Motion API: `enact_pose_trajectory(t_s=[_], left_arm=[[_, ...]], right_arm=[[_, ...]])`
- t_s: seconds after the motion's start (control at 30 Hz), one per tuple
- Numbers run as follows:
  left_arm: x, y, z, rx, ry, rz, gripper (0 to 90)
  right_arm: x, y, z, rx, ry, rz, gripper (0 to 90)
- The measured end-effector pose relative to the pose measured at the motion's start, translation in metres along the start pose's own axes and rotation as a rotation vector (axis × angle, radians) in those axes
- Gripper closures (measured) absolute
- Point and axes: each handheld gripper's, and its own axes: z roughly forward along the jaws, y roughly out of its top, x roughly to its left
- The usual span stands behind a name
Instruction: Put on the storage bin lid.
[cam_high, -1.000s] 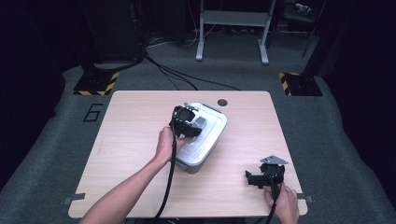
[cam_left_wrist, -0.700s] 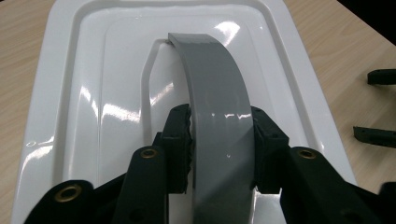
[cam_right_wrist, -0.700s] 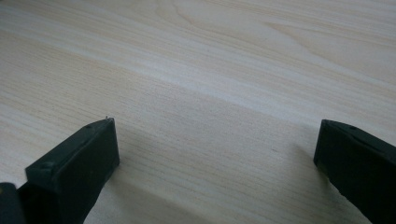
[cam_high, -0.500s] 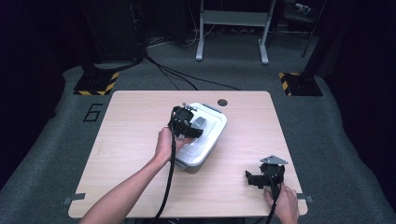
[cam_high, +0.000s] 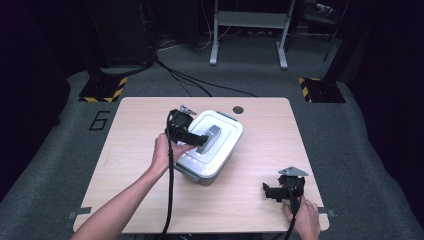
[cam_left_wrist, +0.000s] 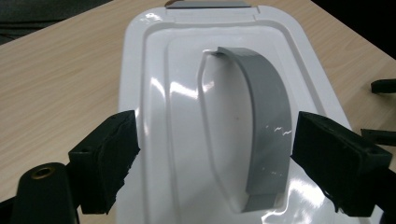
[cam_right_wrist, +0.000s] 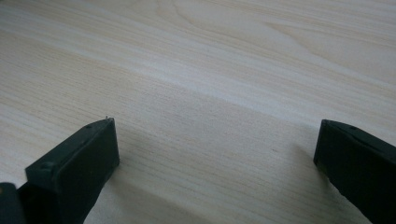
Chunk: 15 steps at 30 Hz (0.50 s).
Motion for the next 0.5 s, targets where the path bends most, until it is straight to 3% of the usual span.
enact_pose_trajectory(t_s=[0.27,0.3,0.47,0.5], left_arm=[[0.025,-0.013,-0.024,-0.03,0.022,-0.011,12.6],[0.034,-0.018,-0.031,-0.03,0.032,-0.012,12.2],[0.052,-0.03,-0.043,-0.029,0.049,-0.017,11.4],[0.059,-0.038,-0.048,-0.03,0.053,-0.022,10.9]], right_arm=[[0.0,0.0,0.0,-0.001,0.003,0.0,0.0],[0.0,0.0,0.0,-0.002,0.003,0.0,0.0],[0.0,0.0,0.0,0.001,0.001,0.0,0.0],[0.0,0.0,0.0,0.0,0.0,0.0,0.0]])
